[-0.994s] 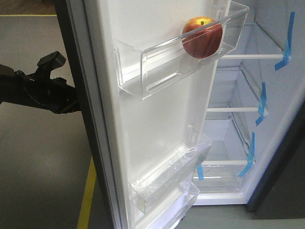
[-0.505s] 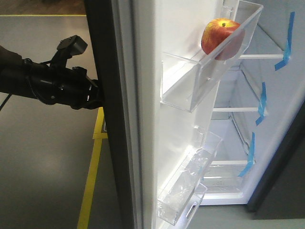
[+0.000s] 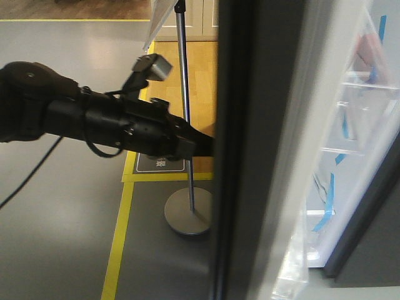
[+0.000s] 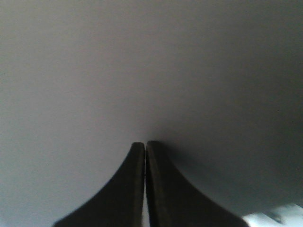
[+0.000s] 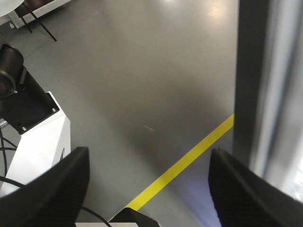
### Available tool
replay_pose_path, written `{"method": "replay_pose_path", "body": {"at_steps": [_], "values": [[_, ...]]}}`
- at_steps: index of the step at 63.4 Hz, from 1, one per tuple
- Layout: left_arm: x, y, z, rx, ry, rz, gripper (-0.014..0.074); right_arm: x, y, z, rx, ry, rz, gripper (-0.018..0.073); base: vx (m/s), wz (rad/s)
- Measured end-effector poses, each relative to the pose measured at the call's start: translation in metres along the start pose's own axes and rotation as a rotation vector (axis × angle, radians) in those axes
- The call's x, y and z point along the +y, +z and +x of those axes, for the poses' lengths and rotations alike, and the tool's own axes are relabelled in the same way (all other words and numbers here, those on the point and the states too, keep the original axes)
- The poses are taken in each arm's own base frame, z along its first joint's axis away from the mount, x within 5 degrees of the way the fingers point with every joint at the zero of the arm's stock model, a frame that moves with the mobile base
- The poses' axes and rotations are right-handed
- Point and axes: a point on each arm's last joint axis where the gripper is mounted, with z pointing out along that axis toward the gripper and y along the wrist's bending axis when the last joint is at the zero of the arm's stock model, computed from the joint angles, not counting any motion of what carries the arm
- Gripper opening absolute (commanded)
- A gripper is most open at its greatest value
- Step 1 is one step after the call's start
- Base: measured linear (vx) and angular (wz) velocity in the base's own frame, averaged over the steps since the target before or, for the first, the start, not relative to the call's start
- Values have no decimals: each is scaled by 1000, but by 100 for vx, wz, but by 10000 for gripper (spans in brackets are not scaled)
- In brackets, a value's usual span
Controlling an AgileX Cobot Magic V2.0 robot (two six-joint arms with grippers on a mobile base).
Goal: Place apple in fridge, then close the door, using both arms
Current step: 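Push the fridge door shut with the left gripper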
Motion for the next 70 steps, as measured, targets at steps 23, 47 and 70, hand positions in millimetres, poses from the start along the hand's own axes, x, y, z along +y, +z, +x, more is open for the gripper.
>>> {"method": "replay_pose_path", "body": {"at_steps": [23, 47, 70], "values": [[-11, 8, 1, 7, 21, 33, -6, 0, 0, 0, 0, -1, 0, 505, 0, 0], [-14, 8, 3, 33, 21, 73, -6, 0, 0, 0, 0, -1, 0, 505, 0, 0], [-23, -7, 2, 60, 69, 2, -6, 0, 0, 0, 0, -1, 0, 505, 0, 0]]}}
